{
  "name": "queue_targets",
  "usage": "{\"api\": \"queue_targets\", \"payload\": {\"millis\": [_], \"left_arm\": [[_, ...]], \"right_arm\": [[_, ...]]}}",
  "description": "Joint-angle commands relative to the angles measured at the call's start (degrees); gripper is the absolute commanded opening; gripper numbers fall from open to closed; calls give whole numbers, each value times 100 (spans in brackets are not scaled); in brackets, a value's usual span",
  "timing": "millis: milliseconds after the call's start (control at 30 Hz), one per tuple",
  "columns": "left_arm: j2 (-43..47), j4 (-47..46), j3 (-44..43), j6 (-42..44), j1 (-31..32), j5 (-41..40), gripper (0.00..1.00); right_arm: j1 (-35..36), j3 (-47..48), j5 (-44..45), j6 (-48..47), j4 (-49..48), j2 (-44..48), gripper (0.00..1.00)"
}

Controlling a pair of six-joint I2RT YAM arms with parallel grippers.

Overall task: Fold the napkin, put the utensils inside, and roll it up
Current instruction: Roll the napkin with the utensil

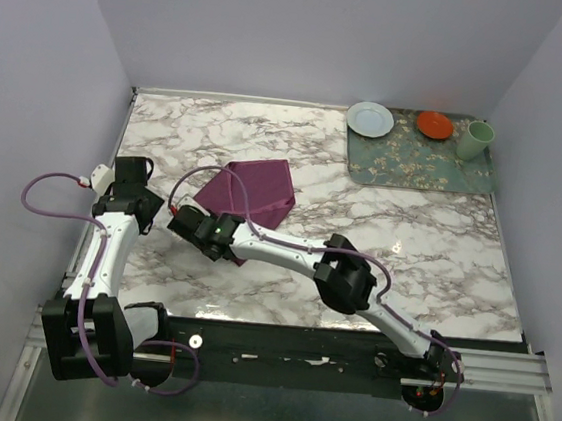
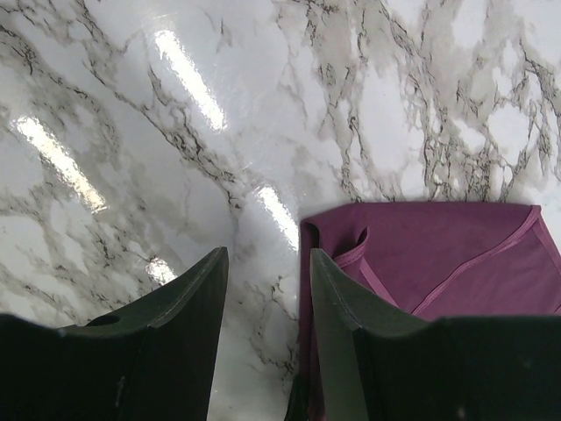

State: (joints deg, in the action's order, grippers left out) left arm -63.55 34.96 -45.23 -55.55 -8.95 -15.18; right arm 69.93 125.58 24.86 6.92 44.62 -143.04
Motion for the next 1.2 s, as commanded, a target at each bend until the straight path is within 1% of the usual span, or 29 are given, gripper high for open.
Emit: {"api": "queue_targets", "payload": {"millis": [0, 233, 333, 433, 633, 733, 833, 867, 933, 967, 1033, 1067, 1100, 1167], "left_arm": [[-35, -24, -29, -44, -45, 50, 51], [-105, -42, -38, -53, -72, 129, 52], [-88, -42, -47, -52, -81, 112, 52], [-70, -24, -38, -70, -124, 59, 51], [0, 2, -30, -79, -274, -3, 52], [-8, 2, 23, -105, -300, 15, 51], [-26, -7, 14, -79, -309, -11, 52], [-17, -7, 15, -61, -318, -20, 52], [-43, -15, 50, -70, -318, -29, 52], [-35, -7, 76, -79, -318, -12, 52], [-61, -33, 111, -79, -327, -11, 52], [-79, -24, 120, -79, -318, -20, 52], [-79, -33, 129, -70, -327, -29, 52], [-87, -24, 138, -70, -335, -20, 52]], "right_arm": [[187, -367, 862, -199, 373, -576, 52], [328, -174, 1012, -340, 416, -716, 50], [416, -183, 1003, -331, 433, -769, 46], [442, -218, 959, -323, 416, -839, 45], [434, -472, 836, -349, 126, -848, 43], [434, -561, 775, -366, -41, -900, 39], [434, -526, 748, -367, -59, -945, 33], [434, -543, 731, -367, -67, -945, 28], [416, -622, 678, -367, -147, -936, 24], [407, -622, 652, -358, -147, -927, 17], [355, -640, 581, -323, -164, -910, 10], [337, -640, 546, -314, -164, -892, 3], [328, -666, 520, -305, -182, -840, 1], [276, -736, 388, -288, -217, -761, 0]]}}
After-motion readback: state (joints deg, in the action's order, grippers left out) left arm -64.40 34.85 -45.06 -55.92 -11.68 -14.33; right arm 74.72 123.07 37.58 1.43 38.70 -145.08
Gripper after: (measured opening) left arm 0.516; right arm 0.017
